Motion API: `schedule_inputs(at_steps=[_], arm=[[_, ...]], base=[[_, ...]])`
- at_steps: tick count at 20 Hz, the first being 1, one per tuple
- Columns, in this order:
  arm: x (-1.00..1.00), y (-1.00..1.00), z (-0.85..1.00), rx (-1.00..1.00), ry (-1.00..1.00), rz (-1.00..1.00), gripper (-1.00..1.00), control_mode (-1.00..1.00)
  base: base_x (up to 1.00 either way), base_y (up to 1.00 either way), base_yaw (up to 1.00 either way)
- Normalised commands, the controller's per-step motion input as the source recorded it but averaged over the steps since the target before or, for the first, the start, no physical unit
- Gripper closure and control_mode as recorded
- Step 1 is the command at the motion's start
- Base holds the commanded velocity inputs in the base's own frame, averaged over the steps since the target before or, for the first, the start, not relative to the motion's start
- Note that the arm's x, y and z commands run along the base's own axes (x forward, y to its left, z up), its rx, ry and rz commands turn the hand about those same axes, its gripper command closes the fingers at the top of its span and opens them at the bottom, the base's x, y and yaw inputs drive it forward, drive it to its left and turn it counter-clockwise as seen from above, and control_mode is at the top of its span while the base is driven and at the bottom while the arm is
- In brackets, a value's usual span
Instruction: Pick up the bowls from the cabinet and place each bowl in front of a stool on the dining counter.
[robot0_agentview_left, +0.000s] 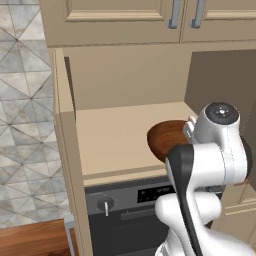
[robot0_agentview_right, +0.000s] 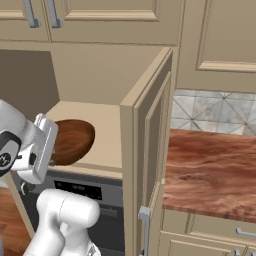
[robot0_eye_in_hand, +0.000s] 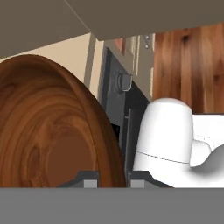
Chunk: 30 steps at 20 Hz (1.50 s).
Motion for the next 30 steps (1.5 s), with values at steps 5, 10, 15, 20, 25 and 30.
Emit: schedule_inputs(at_steps=[5, 10, 15, 20, 25, 30], arm=[[0.0, -0.12, 0.0, 0.03, 0.0, 0.05, 1.0, -1.0], [0.0, 0.0, 0.0, 0.0, 0.0, 0.0, 1.0, -1.0], [-0.02, 0.0, 0.0, 0.0, 0.0, 0.0, 1.0, -1.0], [-0.3, 0.0, -0.07, 0.0, 0.02, 0.0, 1.0, -1.0], [-0.13, 0.0, -0.05, 0.0, 0.0, 0.0, 1.0, 1.0], [0.0, 0.0, 0.0, 0.0, 0.0, 0.0, 1.0, 1.0]], base=[[0.0, 0.0, 0.0], [0.0, 0.0, 0.0], [0.0, 0.0, 0.0], [0.0, 0.0, 0.0], [-0.69, 0.03, 0.0], [-0.86, 0.04, 0.0]])
